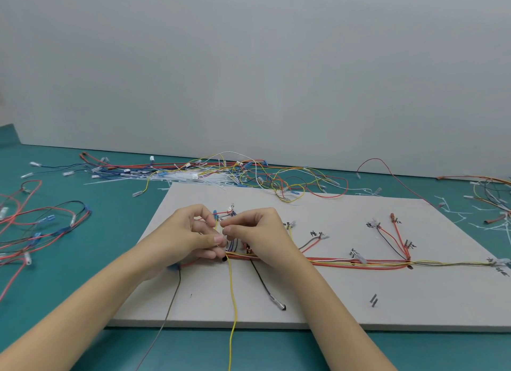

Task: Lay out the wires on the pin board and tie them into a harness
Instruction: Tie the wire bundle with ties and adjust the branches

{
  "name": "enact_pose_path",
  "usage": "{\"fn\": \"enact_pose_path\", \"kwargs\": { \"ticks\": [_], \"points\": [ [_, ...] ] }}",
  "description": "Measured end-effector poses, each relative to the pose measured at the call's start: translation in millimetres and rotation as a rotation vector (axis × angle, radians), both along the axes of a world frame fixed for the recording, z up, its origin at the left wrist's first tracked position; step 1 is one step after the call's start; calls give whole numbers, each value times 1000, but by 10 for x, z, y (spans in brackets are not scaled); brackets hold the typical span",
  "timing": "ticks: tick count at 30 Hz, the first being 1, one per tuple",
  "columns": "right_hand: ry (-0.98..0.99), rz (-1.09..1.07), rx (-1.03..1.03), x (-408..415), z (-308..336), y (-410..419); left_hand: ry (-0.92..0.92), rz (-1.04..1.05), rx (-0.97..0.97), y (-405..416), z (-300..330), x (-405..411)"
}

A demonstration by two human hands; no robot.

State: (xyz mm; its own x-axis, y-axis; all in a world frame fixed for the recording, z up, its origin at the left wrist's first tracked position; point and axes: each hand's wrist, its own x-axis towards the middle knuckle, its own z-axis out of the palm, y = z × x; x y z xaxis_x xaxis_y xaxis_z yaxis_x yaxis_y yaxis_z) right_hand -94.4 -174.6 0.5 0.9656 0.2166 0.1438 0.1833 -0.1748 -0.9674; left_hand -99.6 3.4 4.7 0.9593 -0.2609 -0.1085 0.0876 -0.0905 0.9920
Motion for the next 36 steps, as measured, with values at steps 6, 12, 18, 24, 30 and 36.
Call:
{"fn": "enact_pose_path", "kwargs": {
  "ticks": [6, 12, 18, 24, 30, 36],
  "points": [
    [71, 58, 2, 6, 17, -26, -17, -19, 25, 7, -40, 14],
    [85, 58, -11, -1, 17, -23, 0, -34, 9, 3, -56, 39],
    [93, 69, -3, -13, 20, -9, 9, -47, 7, 10, -47, 41],
    [80, 62, 4, -17, 19, 14, 2, -51, 37, 11, -45, 36],
    [71, 62, -4, -28, 35, 9, -4, -48, 34, -7, -32, 28],
    [48, 71, -31, -57, 81, 1, -21, -65, 54, -17, 1, -6]
  ]
}}
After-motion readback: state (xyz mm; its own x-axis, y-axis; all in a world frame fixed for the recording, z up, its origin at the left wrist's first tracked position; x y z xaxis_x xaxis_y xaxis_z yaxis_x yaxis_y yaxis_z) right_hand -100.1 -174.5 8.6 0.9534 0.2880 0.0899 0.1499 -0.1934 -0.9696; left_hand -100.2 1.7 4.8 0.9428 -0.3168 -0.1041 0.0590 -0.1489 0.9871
